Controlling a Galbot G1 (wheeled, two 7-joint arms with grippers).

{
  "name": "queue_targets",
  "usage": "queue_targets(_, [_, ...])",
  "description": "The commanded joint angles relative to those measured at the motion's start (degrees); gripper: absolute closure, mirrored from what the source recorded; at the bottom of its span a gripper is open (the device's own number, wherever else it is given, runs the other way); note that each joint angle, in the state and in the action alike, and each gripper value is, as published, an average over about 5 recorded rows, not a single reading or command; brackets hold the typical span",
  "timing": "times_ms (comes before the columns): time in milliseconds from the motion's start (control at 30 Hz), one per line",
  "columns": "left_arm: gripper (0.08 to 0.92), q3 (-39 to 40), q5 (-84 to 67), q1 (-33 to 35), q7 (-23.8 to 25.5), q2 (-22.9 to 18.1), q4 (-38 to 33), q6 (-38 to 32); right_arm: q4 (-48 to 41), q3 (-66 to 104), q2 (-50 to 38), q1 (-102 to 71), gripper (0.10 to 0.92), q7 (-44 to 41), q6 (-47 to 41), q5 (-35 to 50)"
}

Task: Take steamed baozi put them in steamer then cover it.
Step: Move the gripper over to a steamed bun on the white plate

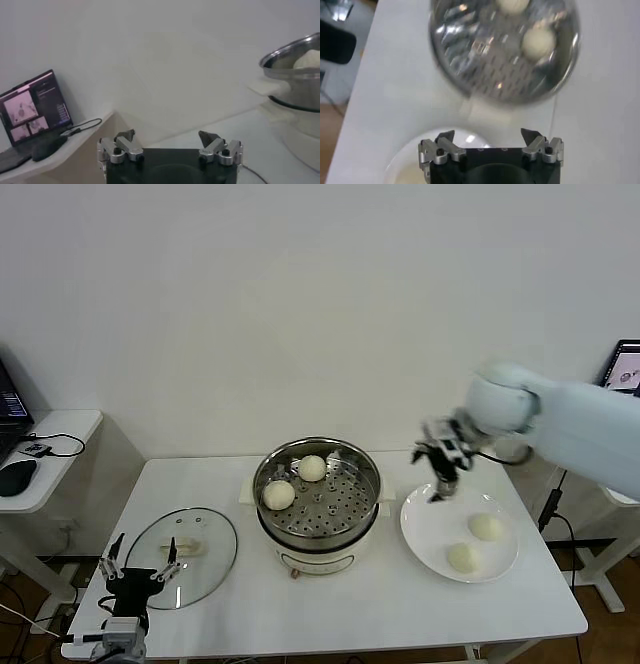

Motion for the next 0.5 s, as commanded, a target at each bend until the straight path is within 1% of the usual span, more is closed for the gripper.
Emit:
queue_targets(33, [0.177, 0.88, 1.19, 0.33, -0.08, -0.54, 0.09, -0.03, 2.78, 6.52, -11.69, -14.66, 0.203, -0.64, 4.01, -10.21])
queue_targets(233, [0.177, 0.65, 1.70, 0.92, -0.08, -0.89, -0.32, 0.00, -0.25, 14.93, -8.67, -25.70, 0.202, 1.53, 3.40, -11.83])
queue_targets(500, [0.177, -0.80, 1.69, 1.62, 0.04, -0.73, -0.25, -0.01, -5.62, 18.99, -3.15, -32.00, 0.202, 3.37, 2.06, -12.48])
